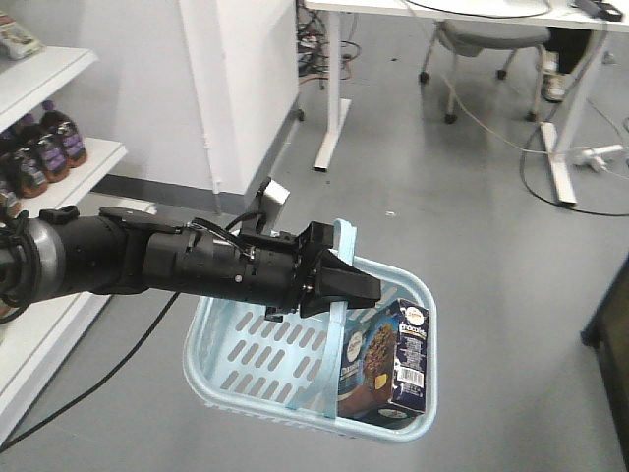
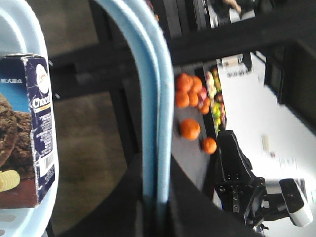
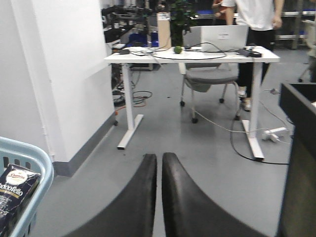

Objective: Left arm holds basket, right arm returns cookies

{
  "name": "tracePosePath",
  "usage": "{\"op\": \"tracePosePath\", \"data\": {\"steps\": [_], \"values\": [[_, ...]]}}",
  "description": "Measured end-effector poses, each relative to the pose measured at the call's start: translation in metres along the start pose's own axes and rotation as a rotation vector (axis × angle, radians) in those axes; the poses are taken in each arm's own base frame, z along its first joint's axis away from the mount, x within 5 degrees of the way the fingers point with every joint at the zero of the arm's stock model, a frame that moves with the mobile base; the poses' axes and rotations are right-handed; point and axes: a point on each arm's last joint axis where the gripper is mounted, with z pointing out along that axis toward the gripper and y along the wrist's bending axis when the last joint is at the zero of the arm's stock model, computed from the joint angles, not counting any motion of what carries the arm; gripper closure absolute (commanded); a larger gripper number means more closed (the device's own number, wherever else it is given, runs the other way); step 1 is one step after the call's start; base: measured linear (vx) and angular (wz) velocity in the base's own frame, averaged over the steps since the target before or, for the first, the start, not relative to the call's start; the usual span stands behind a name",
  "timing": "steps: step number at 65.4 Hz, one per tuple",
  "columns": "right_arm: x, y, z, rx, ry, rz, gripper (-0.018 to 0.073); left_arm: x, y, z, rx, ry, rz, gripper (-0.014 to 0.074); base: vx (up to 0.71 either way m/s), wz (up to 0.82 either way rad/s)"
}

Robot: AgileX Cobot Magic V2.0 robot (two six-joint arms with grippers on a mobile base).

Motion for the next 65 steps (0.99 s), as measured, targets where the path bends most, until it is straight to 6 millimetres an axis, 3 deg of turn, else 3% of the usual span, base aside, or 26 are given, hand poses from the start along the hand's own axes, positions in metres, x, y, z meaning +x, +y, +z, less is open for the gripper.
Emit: {"op": "tracePosePath", "data": {"steps": [47,65], "values": [[0.0000,0.0000,0.0000,0.000,0.000,0.000,0.0565,-0.0005,0.0005,0.0000,-0.005,-0.005,0.000,0.0599,0.28,0.49],[0.0000,0.0000,0.0000,0.000,0.000,0.000,0.0565,-0.0005,0.0004,0.0000,-0.004,-0.005,0.000,0.0599,0.26,0.74]]}}
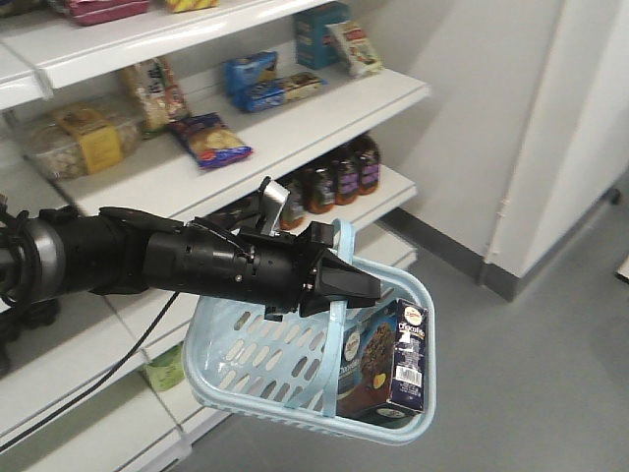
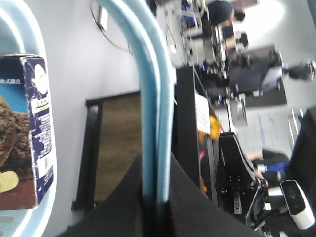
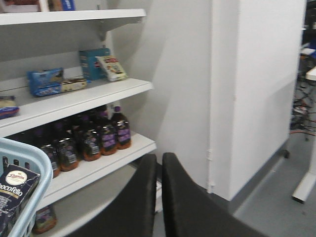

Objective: Left arm holds basket, right arm returns cookies

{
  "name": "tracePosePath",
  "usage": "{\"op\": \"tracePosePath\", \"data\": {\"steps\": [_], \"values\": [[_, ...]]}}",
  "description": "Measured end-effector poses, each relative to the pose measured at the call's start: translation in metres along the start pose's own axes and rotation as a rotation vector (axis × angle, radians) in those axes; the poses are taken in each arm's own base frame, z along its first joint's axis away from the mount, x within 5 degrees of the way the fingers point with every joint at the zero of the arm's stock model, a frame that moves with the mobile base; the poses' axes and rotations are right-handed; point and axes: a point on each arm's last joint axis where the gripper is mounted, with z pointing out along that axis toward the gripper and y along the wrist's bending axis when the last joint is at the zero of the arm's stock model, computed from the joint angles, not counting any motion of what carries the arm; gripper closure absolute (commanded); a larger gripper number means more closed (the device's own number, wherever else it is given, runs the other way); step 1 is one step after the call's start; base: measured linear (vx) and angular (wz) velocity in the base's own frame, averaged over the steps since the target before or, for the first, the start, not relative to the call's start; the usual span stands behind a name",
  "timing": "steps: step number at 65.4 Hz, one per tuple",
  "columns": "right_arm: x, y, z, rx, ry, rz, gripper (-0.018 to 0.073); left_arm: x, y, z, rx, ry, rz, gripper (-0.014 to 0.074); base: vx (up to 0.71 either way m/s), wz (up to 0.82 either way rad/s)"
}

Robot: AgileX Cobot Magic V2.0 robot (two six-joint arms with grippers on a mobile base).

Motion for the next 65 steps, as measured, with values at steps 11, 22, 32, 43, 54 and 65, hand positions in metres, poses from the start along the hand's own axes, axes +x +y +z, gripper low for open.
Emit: {"op": "tracePosePath", "data": {"steps": [11,22,32,43,54,65], "values": [[0.0000,0.0000,0.0000,0.000,0.000,0.000,0.0565,-0.0004,0.0003,-0.0003,-0.002,-0.002,0.000,0.0599,0.23,0.83],[0.0000,0.0000,0.0000,0.000,0.000,0.000,0.0565,-0.0004,0.0003,-0.0003,-0.002,-0.002,0.000,0.0599,0.21,0.68],[0.0000,0.0000,0.0000,0.000,0.000,0.000,0.0565,-0.0003,0.0002,-0.0003,-0.001,-0.002,0.000,0.0599,0.18,0.56],[0.0000,0.0000,0.0000,0.000,0.000,0.000,0.0565,-0.0003,0.0002,-0.0003,-0.001,-0.002,0.000,0.0599,0.16,0.56],[0.0000,0.0000,0.0000,0.000,0.000,0.000,0.0565,-0.0003,0.0002,-0.0003,-0.001,-0.002,0.000,0.0599,0.15,0.58],[0.0000,0.0000,0.0000,0.000,0.000,0.000,0.0565,-0.0003,0.0002,-0.0003,-0.001,-0.002,0.000,0.0599,0.14,0.54]]}}
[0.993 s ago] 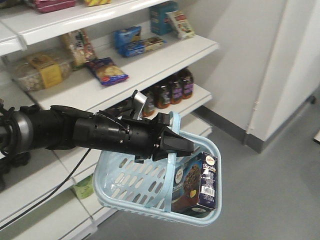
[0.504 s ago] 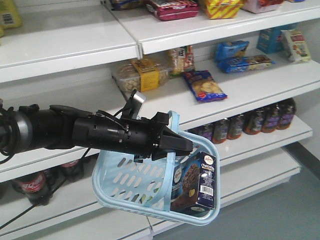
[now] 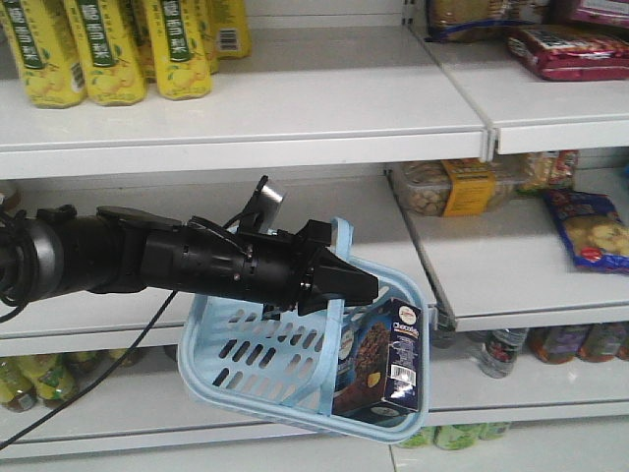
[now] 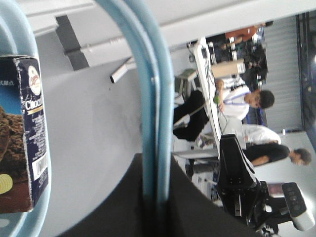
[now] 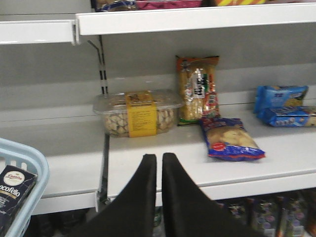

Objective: Left arm holds basket, right arm returns cookies

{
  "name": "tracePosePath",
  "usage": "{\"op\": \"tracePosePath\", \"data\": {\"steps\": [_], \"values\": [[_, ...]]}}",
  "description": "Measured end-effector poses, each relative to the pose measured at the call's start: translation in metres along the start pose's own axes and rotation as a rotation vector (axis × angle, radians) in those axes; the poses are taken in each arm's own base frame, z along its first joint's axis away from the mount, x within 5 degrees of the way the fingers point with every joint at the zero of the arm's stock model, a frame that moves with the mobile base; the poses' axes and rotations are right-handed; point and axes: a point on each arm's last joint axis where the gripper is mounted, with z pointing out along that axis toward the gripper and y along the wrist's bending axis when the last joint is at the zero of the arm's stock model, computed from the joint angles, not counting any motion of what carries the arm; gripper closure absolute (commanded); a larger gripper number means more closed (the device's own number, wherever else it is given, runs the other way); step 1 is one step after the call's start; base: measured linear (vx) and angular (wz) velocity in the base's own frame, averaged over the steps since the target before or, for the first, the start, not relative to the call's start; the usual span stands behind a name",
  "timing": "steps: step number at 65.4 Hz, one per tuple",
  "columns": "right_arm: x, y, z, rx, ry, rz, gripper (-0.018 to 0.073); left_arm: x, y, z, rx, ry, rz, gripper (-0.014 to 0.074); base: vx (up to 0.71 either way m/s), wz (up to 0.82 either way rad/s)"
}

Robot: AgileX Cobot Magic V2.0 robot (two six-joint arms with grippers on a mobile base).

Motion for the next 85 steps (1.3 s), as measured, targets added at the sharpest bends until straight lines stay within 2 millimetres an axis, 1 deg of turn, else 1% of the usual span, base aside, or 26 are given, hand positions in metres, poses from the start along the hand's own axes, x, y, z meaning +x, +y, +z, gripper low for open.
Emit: {"op": "tracePosePath", "data": {"steps": [20,57,85], "values": [[0.000,0.000,0.000,0.000,0.000,0.000,0.0565,0.002,-0.002,0.000,0.022,0.021,-0.008,0.0599,0.10,0.28],[0.000,0.000,0.000,0.000,0.000,0.000,0.0565,0.005,-0.005,0.001,0.052,0.046,-0.019,0.0599,0.04,0.01],[0.000,0.000,0.000,0.000,0.000,0.000,0.0565,0.011,-0.006,0.003,0.059,0.101,-0.006,0.0599,0.02,-0.02]]}}
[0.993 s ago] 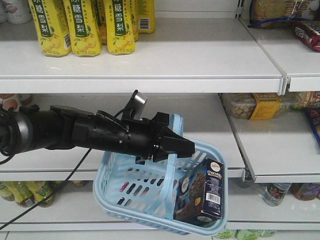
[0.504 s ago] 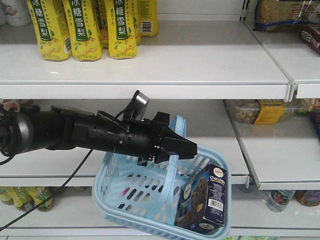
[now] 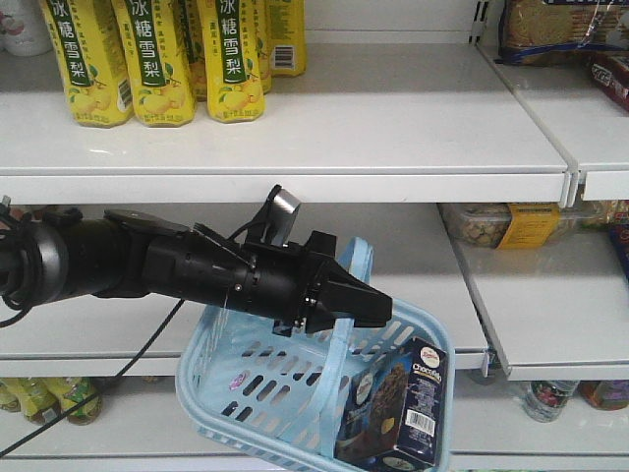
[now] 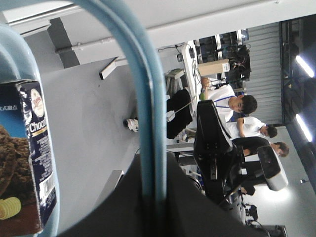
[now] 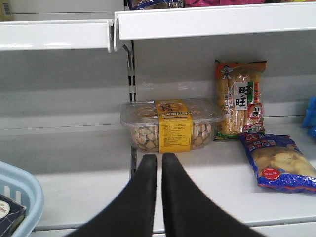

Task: Left arm holds basket, right arm returns cookies
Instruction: 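Lower the basket slightly with the left gripper beside the shelf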

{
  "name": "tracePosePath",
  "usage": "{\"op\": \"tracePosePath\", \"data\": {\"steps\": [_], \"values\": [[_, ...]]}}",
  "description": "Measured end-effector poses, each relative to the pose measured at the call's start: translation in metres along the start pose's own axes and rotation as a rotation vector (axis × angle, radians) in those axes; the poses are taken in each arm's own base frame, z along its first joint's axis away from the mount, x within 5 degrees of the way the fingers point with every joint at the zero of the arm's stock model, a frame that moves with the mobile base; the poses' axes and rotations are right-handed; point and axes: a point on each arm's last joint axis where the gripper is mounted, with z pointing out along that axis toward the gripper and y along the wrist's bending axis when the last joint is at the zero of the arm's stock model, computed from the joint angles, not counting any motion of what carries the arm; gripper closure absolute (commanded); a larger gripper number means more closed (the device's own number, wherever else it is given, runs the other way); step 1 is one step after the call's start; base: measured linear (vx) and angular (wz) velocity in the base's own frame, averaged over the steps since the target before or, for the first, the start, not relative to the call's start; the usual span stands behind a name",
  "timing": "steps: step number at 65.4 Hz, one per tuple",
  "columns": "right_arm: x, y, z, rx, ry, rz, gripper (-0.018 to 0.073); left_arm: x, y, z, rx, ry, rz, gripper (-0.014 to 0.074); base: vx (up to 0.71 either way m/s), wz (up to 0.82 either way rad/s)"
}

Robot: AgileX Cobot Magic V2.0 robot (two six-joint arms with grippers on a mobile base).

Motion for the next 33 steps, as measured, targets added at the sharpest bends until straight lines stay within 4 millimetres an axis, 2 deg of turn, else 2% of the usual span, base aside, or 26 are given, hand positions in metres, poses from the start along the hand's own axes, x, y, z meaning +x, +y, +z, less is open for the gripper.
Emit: {"op": "tracePosePath", "data": {"steps": [33], "values": [[0.000,0.000,0.000,0.000,0.000,0.000,0.0565,0.013,-0.001,0.002,-0.002,0.092,0.020,0.0599,0.04,-0.01]]}}
